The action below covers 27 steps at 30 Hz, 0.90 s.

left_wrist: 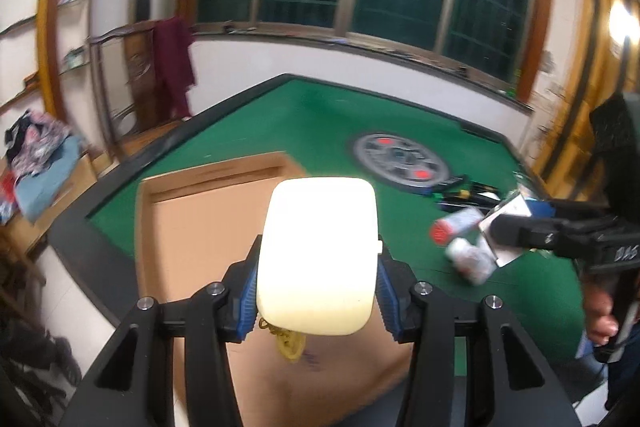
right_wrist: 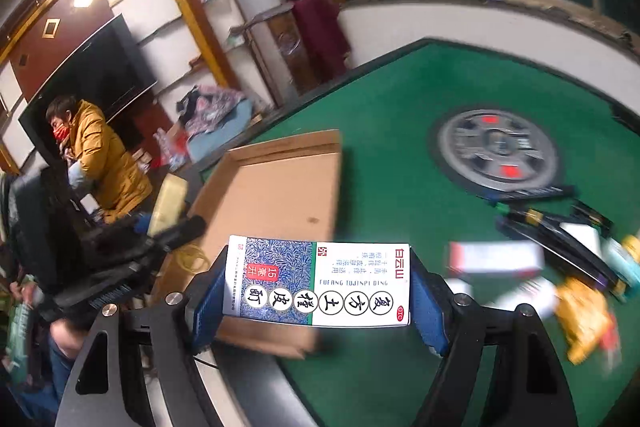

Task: Organize objects
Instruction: 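Carry both items to the cardboard tray and open both tools to release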

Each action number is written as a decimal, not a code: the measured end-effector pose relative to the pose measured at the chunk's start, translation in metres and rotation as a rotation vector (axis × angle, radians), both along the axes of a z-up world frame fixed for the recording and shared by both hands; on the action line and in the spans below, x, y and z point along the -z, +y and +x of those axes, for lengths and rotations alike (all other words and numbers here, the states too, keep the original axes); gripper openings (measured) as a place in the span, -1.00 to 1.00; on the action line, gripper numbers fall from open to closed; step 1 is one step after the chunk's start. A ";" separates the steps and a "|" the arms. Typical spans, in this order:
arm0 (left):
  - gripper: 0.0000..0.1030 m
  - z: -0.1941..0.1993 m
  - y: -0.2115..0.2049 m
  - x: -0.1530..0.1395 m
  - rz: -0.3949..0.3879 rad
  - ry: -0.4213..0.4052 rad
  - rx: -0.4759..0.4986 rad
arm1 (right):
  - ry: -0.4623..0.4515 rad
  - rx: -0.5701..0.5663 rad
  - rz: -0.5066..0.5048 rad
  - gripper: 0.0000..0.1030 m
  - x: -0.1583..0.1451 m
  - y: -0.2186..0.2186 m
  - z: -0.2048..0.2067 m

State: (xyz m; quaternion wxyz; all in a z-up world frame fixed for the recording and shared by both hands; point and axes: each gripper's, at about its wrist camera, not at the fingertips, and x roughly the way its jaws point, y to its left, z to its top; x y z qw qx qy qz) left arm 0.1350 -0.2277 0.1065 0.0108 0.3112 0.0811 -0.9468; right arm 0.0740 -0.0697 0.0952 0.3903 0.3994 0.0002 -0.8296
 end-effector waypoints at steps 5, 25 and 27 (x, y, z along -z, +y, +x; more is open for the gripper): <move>-0.07 -0.034 -0.043 0.011 -0.023 -0.083 -0.106 | -0.129 -0.008 0.007 0.62 0.003 -0.086 -0.051; -0.07 -0.121 -0.109 0.061 0.051 -0.355 -0.215 | -0.282 0.088 0.279 0.62 0.089 -0.230 -0.164; -0.07 -0.122 -0.110 0.065 0.070 -0.359 -0.215 | -0.288 0.080 0.280 0.62 0.090 -0.236 -0.165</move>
